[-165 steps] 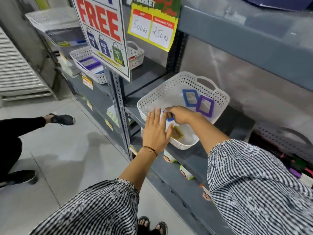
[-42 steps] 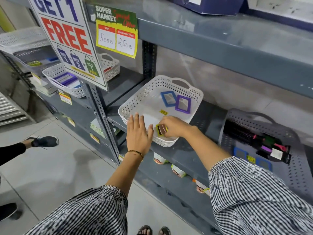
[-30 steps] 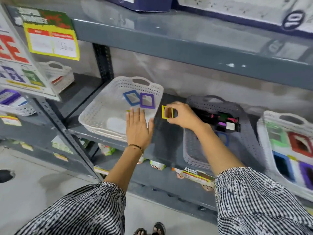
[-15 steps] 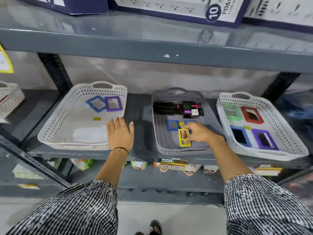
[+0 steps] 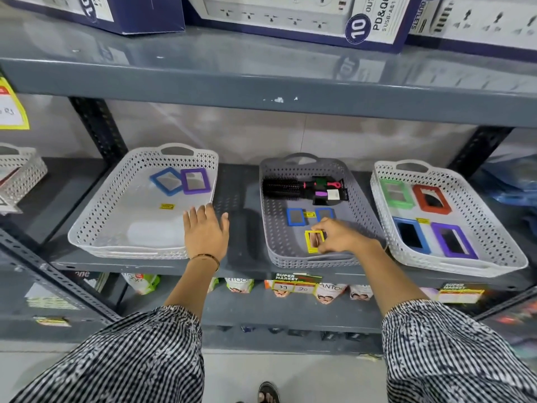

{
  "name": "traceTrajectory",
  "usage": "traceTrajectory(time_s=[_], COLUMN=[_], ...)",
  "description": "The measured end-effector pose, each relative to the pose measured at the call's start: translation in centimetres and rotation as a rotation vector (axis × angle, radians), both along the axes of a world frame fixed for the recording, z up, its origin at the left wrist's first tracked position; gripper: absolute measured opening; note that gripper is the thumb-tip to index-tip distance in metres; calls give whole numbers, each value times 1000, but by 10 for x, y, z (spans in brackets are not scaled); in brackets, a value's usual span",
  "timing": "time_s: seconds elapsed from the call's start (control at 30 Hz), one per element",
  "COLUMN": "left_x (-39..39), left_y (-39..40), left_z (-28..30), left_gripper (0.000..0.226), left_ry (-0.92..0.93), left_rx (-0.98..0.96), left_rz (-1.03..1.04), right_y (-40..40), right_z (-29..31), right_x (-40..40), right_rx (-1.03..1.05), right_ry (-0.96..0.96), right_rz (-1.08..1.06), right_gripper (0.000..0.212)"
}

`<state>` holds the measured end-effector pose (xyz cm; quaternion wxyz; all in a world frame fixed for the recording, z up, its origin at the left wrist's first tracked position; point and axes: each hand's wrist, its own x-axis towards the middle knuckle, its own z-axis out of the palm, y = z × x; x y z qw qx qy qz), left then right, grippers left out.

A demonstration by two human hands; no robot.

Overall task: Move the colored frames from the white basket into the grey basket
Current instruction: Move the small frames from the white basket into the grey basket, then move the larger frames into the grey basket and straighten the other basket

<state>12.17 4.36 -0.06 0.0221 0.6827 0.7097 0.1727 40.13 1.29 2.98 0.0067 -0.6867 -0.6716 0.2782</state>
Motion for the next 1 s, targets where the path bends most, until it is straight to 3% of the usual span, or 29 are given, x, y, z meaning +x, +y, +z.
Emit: traceTrajectory(time_s=[0.47,0.63,0.83,1.0], left_x=[0,0,0,-19], left_y=[1,0,1,4], left_z=[0,1,7,19], left_gripper=[51,50,47,49], left_ry=[-3,-25,-135,-174], left_rx=[-27,-21,22,72], left_rz=[2,0,23,89], right_y=[3,5,29,61], right_z=[-6,-1,27,44], right_x=[1,1,-24,-82], right_rx=[-24,-23,214,319], right_ry=[15,60,84,144], right_rz=[-8,-53,-14,148], right_gripper=[46,73,56,48])
